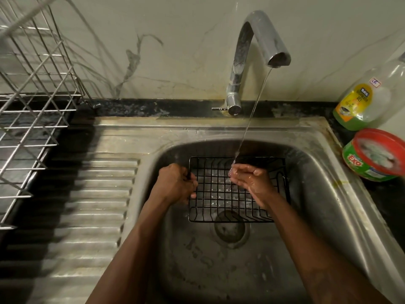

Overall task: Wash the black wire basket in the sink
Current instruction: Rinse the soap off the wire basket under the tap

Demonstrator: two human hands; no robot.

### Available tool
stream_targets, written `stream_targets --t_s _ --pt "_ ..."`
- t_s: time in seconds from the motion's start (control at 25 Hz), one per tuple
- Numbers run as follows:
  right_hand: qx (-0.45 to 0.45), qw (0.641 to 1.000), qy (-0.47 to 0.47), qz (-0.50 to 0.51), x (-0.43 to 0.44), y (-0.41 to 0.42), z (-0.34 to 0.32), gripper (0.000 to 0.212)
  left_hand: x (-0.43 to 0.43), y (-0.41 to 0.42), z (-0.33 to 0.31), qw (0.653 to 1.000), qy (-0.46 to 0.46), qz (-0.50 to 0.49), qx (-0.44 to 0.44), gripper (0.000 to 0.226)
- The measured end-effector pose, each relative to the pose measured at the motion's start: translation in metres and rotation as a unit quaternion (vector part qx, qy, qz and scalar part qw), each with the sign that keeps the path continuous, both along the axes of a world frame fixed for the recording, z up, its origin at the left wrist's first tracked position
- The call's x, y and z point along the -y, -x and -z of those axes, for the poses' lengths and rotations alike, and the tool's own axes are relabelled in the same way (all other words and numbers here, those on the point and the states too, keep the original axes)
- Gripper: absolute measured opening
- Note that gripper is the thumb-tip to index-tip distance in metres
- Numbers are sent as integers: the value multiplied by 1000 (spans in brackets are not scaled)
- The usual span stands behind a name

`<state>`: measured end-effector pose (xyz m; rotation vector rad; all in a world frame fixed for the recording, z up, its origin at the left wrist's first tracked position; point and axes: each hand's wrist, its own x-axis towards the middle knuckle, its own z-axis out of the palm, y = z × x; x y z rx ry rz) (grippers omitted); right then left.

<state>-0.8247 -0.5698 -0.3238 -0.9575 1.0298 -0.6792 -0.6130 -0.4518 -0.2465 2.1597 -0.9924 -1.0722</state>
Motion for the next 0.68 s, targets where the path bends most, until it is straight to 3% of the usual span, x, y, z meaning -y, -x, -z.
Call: stream_targets --t_s 0.08,0.2,0.28,0.4,0.48,0.56,0.68 --pt "12 993 -64 -102 -11 -4 5 32 0 -4 2 1000 -12 -11 13 7" --pt "-94 949 -76 -291 -23 -12 4 30 -1 -7 7 999 -6 -21 35 10" --pt "-89 965 -57 -240 -18 -14 0 28 -3 -7 9 999 6 -32 18 9" --pt "-96 995 18 -17 -1 -7 -6 21 -7 -5 9 998 25 -54 -24 8" --pt "-108 994 30 -9 7 3 -8 18 -8 -4 6 997 33 -61 -29 7" --pt "-161 978 -8 -133 9 14 -11 20 -7 -4 4 996 35 -70 -30 8" --pt "-286 874 -23 -393 5 23 -17 22 -5 -5 3 995 37 -78 -58 8"
